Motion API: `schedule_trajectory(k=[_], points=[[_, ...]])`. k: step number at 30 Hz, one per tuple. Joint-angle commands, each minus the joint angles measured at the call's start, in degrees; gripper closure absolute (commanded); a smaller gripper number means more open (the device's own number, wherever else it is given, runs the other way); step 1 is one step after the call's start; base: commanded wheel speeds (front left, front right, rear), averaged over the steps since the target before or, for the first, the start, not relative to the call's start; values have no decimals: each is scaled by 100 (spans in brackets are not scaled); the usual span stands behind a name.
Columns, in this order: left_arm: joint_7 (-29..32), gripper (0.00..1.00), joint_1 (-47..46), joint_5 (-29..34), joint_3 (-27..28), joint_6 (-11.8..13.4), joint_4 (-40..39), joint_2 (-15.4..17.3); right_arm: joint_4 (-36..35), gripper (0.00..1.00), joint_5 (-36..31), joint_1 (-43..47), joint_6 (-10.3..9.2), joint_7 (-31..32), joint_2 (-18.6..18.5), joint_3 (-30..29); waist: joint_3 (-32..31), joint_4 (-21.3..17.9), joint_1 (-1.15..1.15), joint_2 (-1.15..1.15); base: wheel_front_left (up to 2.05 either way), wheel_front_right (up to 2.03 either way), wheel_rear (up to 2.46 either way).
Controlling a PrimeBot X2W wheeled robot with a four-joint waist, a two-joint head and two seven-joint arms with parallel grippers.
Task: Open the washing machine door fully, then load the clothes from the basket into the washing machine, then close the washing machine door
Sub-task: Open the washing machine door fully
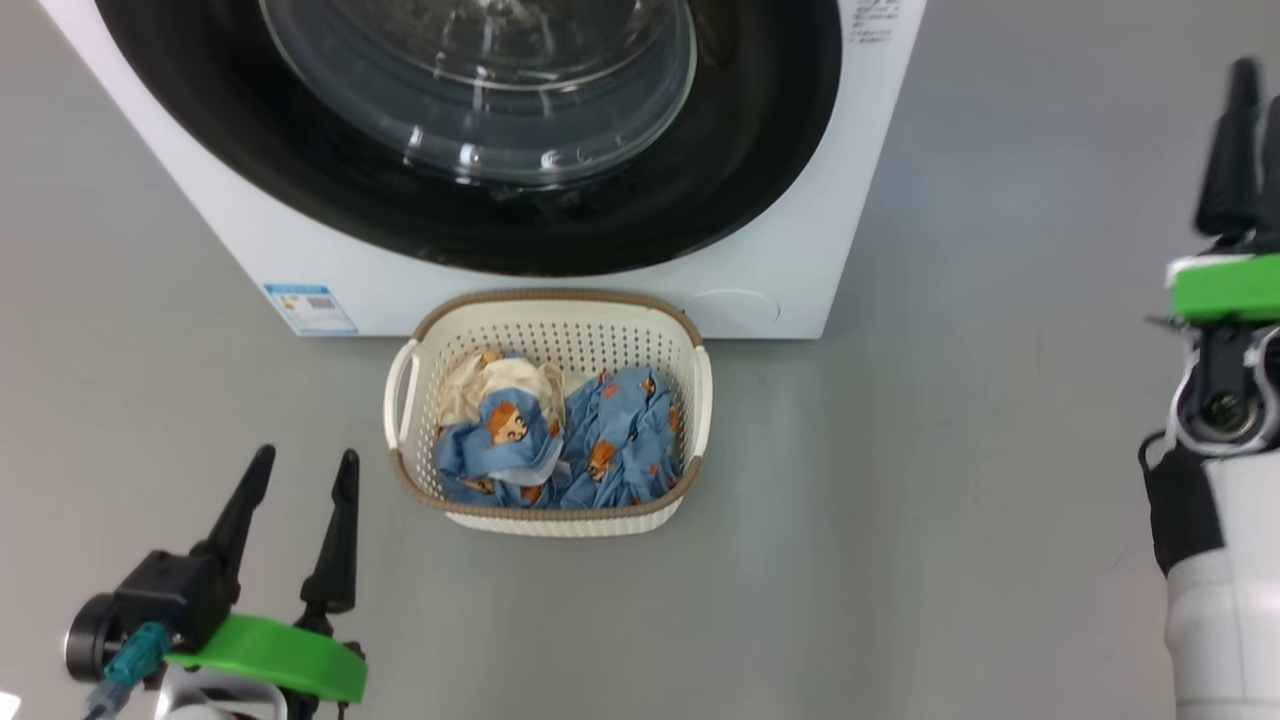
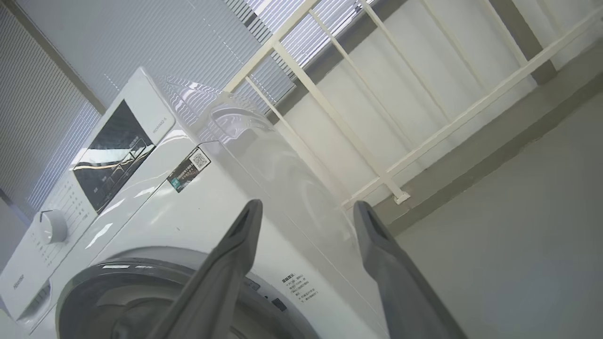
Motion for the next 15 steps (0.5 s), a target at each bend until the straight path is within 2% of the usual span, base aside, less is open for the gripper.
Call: schedule_trajectory(k=[1, 2, 3, 6, 15], points=[[-59, 0, -233, -39, 179, -14, -120, 122, -55, 38, 237, -242, 10, 89, 83, 21, 116, 68, 0, 0, 0, 0, 0], [-59, 0, -253, -55, 180, -14, -111, 116, 5, 64, 376, -323, 10, 161, 101, -37, 163, 78, 0, 0, 0, 0, 0], [-59, 0, -279, -63, 179, -14, -111, 116, 98, 100, 616, -424, 10, 256, 152, -162, 215, 88, 0, 0, 0, 0, 0], [-59, 0, -374, -78, 158, -14, -121, 111, 428, 100, 1170, -774, 10, 570, 237, -501, 375, 126, 0, 0, 0, 0, 0], [-59, 0, -698, -137, -4, -14, -133, 17, 1630, 100, 1715, -2178, 10, 1792, 231, -1144, 883, 296, 0, 0, 0, 0, 0]])
